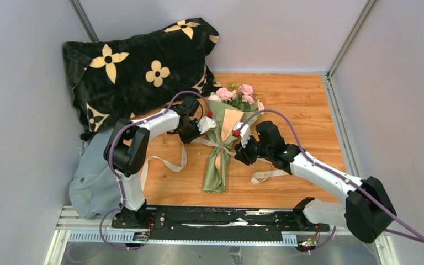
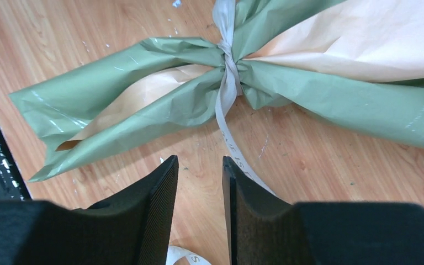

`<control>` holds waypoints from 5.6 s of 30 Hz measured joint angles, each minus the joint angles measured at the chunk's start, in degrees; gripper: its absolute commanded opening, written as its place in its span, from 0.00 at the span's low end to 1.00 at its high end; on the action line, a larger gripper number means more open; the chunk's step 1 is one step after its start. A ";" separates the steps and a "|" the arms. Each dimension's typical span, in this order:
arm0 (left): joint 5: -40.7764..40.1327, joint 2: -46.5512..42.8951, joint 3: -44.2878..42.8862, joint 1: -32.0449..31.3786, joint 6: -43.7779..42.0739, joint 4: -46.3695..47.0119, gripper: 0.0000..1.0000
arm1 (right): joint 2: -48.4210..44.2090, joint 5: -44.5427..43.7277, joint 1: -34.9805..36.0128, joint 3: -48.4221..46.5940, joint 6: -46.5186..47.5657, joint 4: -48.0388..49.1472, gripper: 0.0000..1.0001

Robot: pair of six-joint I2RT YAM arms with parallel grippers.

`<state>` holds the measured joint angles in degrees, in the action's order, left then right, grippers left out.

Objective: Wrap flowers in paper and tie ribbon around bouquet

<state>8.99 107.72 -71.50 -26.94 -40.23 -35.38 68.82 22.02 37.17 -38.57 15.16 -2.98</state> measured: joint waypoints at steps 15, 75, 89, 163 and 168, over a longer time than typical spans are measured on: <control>28.02 -27.30 3.87 -6.51 16.50 -6.51 0.00 | -8.11 7.21 2.21 5.99 -8.33 19.34 0.76; 43.32 -32.96 24.00 -7.54 -3.65 11.82 0.76 | -2.64 14.82 6.43 17.20 -3.52 36.11 0.00; 36.83 -24.59 34.95 -13.62 19.10 48.39 0.64 | -3.21 18.93 2.47 16.41 -3.23 35.15 0.00; 6.21 -22.91 47.28 -23.47 39.23 82.77 0.00 | -16.81 -25.35 -10.38 4.96 -50.21 -31.28 0.60; 6.71 -23.80 49.11 -23.43 36.89 82.71 0.00 | -12.13 -25.62 -10.60 8.02 -52.96 -30.71 0.52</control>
<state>15.70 83.92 -22.39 -50.37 -3.33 47.33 56.69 -3.60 26.57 -30.55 -37.80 -33.69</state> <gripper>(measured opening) 0.009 0.565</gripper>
